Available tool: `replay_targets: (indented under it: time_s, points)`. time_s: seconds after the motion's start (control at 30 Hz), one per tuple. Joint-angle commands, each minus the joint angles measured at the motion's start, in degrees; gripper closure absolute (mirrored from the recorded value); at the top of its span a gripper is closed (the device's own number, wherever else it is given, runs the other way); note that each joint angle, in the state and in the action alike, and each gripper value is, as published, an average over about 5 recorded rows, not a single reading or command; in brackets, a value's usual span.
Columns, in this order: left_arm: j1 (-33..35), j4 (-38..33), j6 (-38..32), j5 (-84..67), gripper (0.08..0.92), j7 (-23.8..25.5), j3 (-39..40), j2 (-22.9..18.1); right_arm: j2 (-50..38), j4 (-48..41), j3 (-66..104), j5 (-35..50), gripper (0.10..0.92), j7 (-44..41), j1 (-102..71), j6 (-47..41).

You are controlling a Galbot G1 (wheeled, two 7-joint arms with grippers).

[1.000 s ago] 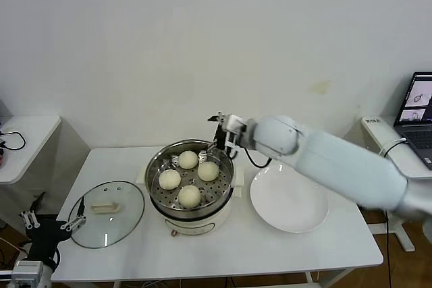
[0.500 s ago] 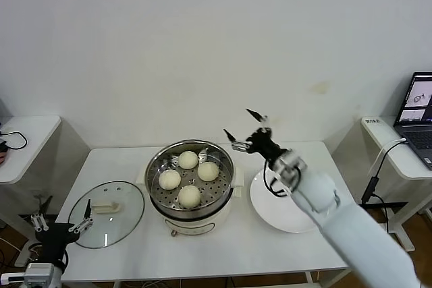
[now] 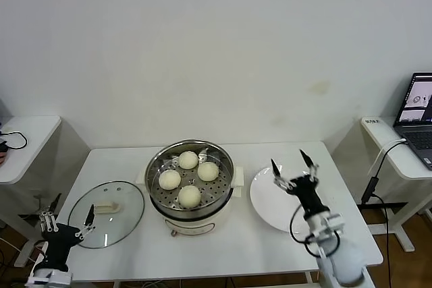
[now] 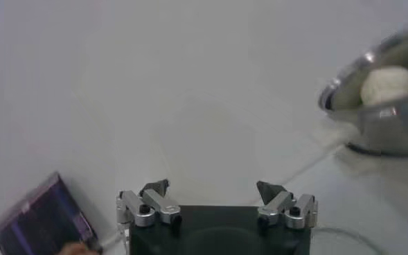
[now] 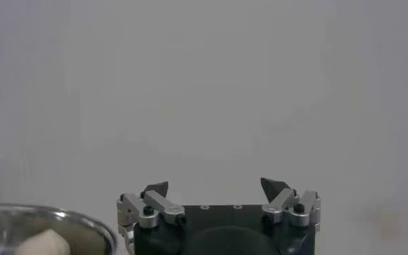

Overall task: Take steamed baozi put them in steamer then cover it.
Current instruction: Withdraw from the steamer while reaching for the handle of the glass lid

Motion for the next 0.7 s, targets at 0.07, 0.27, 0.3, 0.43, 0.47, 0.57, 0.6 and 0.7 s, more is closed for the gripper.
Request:
replay_targets:
  time_s: [0.07, 0.27, 0.3, 0.43, 0.47, 0.57, 0.6, 0.7]
  points:
    - [-1.1, 11.1, -8.7, 41.8, 0.177, -5.3, -1.8, 4.0, 8.5, 3.1, 14.0, -1.7, 0.203, -1.6, -14.8, 0.8]
    - [-6.7, 17.1, -8.2, 51.3, 0.177, -6.1, 0.9, 5.9, 9.6, 2.1, 15.2, -1.4, 0.202, -0.8, -15.2, 1.2]
    - [-7.6, 17.8, -7.8, 51.9, 0.177, -5.8, 1.8, 6.2, 9.8, 2.1, 15.3, -1.3, 0.202, -0.7, -15.2, 1.2]
    - [-11.4, 21.1, -6.3, 53.6, 0.177, -4.2, 5.6, 7.4, 10.3, 2.3, 15.3, -1.4, 0.203, -0.5, -15.2, 1.2]
    - [-12.3, 21.8, -6.1, 53.7, 0.177, -3.9, 6.4, 7.6, 10.4, 2.4, 15.3, -1.5, 0.203, -0.5, -15.3, 1.2]
    - [-14.5, 22.9, -5.7, 53.5, 0.177, -3.0, 8.3, 8.1, 10.7, 2.7, 15.4, -1.7, 0.203, -0.5, -15.6, 1.4]
    - [-15.2, 23.0, -5.6, 53.4, 0.177, -2.7, 8.9, 8.2, 10.8, 2.7, 15.5, -1.7, 0.203, -0.5, -15.8, 1.4]
    - [-17.3, 24.5, -5.4, 53.0, 0.177, -2.3, 10.7, 8.4, 10.9, 2.6, 15.6, -1.8, 0.203, -0.4, -16.3, 1.7]
